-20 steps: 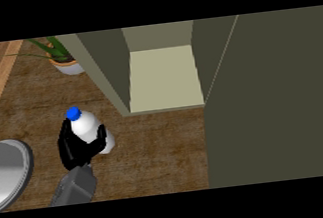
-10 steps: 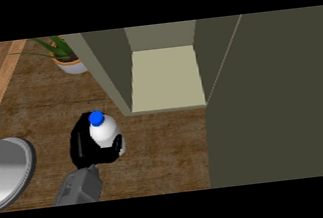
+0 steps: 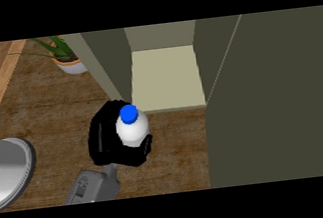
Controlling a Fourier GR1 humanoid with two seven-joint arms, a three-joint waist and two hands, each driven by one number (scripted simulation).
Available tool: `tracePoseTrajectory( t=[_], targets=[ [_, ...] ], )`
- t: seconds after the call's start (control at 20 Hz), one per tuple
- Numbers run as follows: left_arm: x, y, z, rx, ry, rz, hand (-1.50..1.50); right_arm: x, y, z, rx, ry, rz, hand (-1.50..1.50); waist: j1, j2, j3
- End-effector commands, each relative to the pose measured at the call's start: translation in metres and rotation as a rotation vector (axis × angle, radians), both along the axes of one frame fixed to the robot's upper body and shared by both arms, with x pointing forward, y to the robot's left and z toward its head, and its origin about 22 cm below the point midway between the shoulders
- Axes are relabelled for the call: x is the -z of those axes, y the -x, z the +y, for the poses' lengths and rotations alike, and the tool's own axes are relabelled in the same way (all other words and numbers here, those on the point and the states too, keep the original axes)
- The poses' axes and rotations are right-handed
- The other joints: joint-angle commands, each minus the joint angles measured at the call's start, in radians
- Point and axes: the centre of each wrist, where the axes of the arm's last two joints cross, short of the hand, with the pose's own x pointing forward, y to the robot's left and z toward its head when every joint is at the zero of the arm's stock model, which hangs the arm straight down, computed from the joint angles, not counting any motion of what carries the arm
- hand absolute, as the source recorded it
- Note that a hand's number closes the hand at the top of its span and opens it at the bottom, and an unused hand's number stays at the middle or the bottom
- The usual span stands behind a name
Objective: Pick up the bottled water, place it into the cabinet and close the cabinet
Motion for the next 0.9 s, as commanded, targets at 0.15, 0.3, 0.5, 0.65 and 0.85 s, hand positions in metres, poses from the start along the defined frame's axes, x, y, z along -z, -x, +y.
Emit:
tracePoseTrajectory(
  t=[0.15,0.3,0.5,0.65,0.85],
  targets=[
    [-0.062,0.023,-0.059,0.048,-0.021,-0.021,1.50,-0.023,0.000,-0.004,-0.053,0.001,-0.051,-1.50,-0.015,0.001,0.000],
    [-0.086,0.014,-0.073,0.048,-0.060,0.013,1.50,-0.016,-0.012,0.006,-0.043,-0.011,-0.072,-1.50,-0.014,0.004,0.000],
    [-0.121,0.017,-0.099,-0.015,-0.066,0.006,1.50,-0.026,-0.010,0.004,-0.061,0.020,-0.058,-1.50,-0.020,0.003,0.000],
    [-0.123,-0.002,-0.116,-0.068,-0.107,-0.012,1.50,-0.024,-0.019,0.005,-0.042,0.019,-0.074,-1.50,-0.027,0.009,0.000],
    [-0.132,-0.025,-0.119,-0.122,-0.125,0.004,1.50,-0.025,-0.009,-0.007,-0.030,0.018,-0.082,-1.50,-0.035,0.008,0.000]
  ],
)
